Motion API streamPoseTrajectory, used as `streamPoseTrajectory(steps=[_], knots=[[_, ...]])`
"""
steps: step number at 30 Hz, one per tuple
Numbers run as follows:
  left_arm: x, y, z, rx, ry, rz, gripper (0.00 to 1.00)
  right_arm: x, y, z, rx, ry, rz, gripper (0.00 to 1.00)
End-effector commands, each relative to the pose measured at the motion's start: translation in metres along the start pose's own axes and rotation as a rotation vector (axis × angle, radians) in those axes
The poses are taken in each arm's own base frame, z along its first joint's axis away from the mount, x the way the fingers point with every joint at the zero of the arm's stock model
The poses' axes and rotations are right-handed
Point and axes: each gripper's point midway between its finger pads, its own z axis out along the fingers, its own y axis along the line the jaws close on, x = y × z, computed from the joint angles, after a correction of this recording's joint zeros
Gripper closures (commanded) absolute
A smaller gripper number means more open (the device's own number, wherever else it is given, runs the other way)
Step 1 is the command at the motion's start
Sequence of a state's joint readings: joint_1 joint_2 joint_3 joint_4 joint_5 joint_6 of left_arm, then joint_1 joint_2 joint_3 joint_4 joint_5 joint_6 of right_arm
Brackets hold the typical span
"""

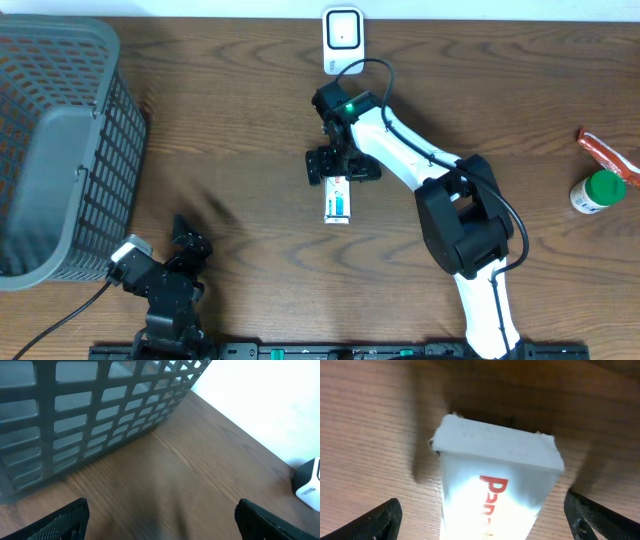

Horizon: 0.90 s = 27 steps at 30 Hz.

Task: Scan the item barcode
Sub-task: 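Lift the caplet box upright toward the scanner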

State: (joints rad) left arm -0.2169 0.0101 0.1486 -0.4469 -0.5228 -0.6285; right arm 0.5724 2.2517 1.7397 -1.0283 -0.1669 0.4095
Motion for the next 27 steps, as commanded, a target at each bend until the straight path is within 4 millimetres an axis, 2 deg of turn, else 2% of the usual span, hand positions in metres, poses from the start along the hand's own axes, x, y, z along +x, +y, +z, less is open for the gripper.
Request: streamPoseTrajectory(steps=[1, 6, 7, 10, 12, 15, 17, 20, 22, 27], knots=[[0.008, 0.007, 0.002, -0.025, 0.019, 0.021, 0.07, 0.002, -0.001, 0.009, 0.026, 0.012, -0.077, 0.01], [0.008, 0.007, 0.002, -0.025, 0.019, 0.022, 0.07, 0.003, -0.004, 0.011, 0.039, 0.011, 0.021, 0.02], [0.008, 0.007, 0.002, -0.025, 0.019, 0.022, 0.07, 0.002, -0.005, 0.011, 0.044, 0.007, 0.040, 0.05], [0.008, 0.007, 0.002, -0.026, 0.019, 0.021, 0.07, 0.001, -0.012, 0.013, 0.082, -0.007, 0.114, 0.29], [0.008, 0.007, 0.002, -0.025, 0.019, 0.021, 0.07, 0.001, -0.015, 0.014, 0.095, -0.013, 0.134, 0.35], [0.008, 0.007, 0.002, -0.025, 0.019, 0.022, 0.07, -0.001, -0.014, 0.015, 0.091, -0.020, 0.135, 0.38], [0.008, 0.007, 0.002, -0.025, 0.019, 0.022, 0.07, -0.003, -0.013, 0.016, 0.087, -0.028, 0.134, 0.47], [0.008, 0.007, 0.002, -0.025, 0.019, 0.021, 0.07, -0.005, -0.013, 0.015, 0.080, -0.033, 0.135, 0.54], [0.008, 0.007, 0.002, -0.026, 0.019, 0.021, 0.07, -0.005, -0.013, 0.015, 0.079, -0.032, 0.135, 0.63], [0.008, 0.007, 0.002, -0.025, 0.019, 0.022, 0.07, -0.001, -0.008, 0.016, 0.053, -0.013, 0.136, 0.63]])
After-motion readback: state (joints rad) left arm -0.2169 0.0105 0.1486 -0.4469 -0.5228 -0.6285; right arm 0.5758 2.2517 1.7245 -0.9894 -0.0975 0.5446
